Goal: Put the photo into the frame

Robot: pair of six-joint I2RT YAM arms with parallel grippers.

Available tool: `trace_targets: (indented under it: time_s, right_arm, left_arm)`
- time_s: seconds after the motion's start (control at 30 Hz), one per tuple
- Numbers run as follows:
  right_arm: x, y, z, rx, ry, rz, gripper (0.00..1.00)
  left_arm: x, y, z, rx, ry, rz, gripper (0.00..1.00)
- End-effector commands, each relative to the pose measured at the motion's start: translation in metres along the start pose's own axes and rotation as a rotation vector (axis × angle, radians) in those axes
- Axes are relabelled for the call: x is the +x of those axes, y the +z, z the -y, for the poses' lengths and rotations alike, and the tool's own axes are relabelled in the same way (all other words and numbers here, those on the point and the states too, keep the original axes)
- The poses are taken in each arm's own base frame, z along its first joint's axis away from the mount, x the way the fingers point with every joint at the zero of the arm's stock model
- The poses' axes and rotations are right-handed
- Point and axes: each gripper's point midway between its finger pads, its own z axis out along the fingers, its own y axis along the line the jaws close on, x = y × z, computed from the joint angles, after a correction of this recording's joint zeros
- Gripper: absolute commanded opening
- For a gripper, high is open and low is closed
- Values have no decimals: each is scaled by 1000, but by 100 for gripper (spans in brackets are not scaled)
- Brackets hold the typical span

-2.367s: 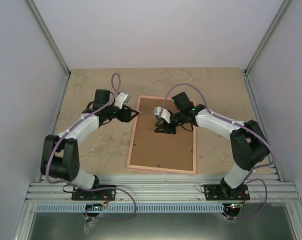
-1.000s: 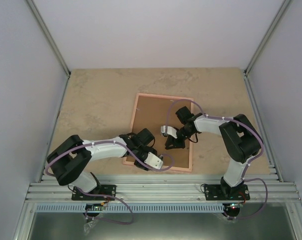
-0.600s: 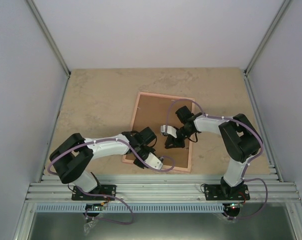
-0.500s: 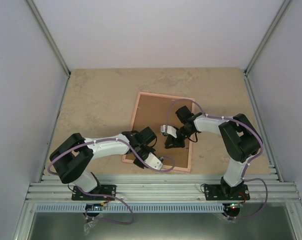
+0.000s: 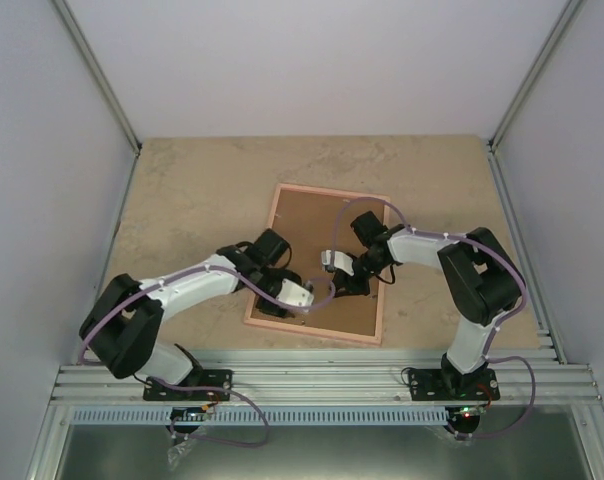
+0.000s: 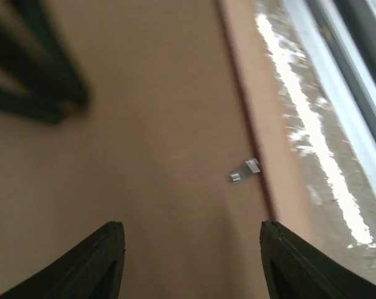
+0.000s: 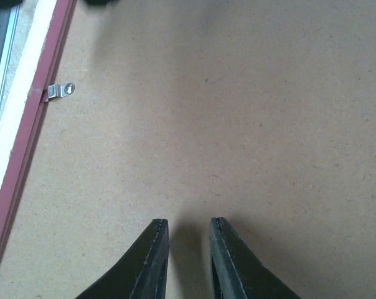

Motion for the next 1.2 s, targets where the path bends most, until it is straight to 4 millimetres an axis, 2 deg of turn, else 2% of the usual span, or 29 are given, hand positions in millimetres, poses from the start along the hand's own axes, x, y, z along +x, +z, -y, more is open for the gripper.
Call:
trace_targets:
  time_s: [0.0, 0.13, 0.23, 0.37, 0.4, 0.43, 0.47, 0.57, 0.67, 0.8, 1.0, 1.17]
  right_arm:
    - [26, -9, 11, 63, 73, -128, 24]
    - [-29, -50, 39, 157, 46, 5, 38]
    - [-50, -79, 72, 246, 35, 50, 52]
    - [-55, -118, 133, 370, 45, 71, 64]
    - [-61, -133, 154, 414, 41, 82, 66]
    - [-52, -133, 168, 414, 64, 70, 68]
    - [-59, -147, 187, 446, 57, 83, 69]
    - [-56, -167, 231, 490, 89, 101, 72]
    - [-46, -161, 263, 498, 113, 70, 74]
    - [-38, -148, 282, 484, 145, 49, 75]
    - [-22, -117, 277, 407, 177, 12, 74]
    - [-13, -94, 276, 394, 199, -37, 68]
  left_arm:
    - [-10, -37, -35, -128, -155, 124, 63]
    - [10, -60, -71, -280, -361, 160, 64]
    - [28, -76, -97, -376, -492, 179, 65]
    - [59, -92, -126, -459, -676, 200, 65]
    - [68, -96, -133, -475, -717, 206, 65]
    - [77, -98, -139, -483, -759, 206, 65]
    - [88, -101, -145, -498, -805, 201, 65]
    - [116, -108, -160, -526, -920, 198, 64]
    - [137, -111, -171, -549, -998, 187, 64]
    - [154, -106, -176, -549, -1060, 165, 64]
    - [169, -93, -176, -542, -1121, 133, 63]
    - [177, -86, -179, -535, -1152, 123, 63]
